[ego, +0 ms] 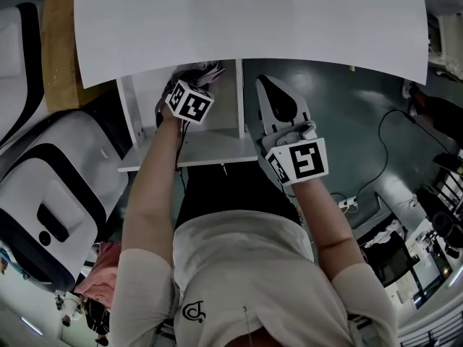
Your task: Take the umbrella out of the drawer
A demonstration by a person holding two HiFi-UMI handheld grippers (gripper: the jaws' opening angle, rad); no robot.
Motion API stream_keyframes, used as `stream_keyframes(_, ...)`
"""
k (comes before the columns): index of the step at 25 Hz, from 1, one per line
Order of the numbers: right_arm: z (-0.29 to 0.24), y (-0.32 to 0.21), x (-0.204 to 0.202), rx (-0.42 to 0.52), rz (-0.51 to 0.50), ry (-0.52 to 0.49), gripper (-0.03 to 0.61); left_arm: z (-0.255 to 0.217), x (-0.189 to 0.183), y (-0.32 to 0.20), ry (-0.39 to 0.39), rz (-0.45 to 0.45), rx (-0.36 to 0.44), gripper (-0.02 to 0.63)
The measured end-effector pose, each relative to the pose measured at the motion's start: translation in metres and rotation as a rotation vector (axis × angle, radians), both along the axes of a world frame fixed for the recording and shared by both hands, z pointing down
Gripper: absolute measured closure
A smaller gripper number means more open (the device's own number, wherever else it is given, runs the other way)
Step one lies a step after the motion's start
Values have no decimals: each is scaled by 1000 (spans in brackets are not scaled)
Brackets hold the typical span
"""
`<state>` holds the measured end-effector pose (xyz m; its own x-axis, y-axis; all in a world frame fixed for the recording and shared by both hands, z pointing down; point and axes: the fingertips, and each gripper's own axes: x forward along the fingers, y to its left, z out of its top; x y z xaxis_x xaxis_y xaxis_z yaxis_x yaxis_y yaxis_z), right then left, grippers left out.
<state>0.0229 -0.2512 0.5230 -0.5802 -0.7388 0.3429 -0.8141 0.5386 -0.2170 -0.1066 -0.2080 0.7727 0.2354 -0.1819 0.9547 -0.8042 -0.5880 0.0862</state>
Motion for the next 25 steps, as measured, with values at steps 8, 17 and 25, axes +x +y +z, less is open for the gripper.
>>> stream_keyframes(8, -29, 13, -7, 25, -10, -23, 574, -44, 6, 4, 67, 16, 37, 394)
stream_keyframes(17, -68, 27, -15, 74, 20, -12, 574, -109, 8, 12, 151, 62, 98, 396)
stream_keyframes(25, -111, 45, -28, 142, 44, 3, 572, -183, 10, 19, 215, 100, 227, 394)
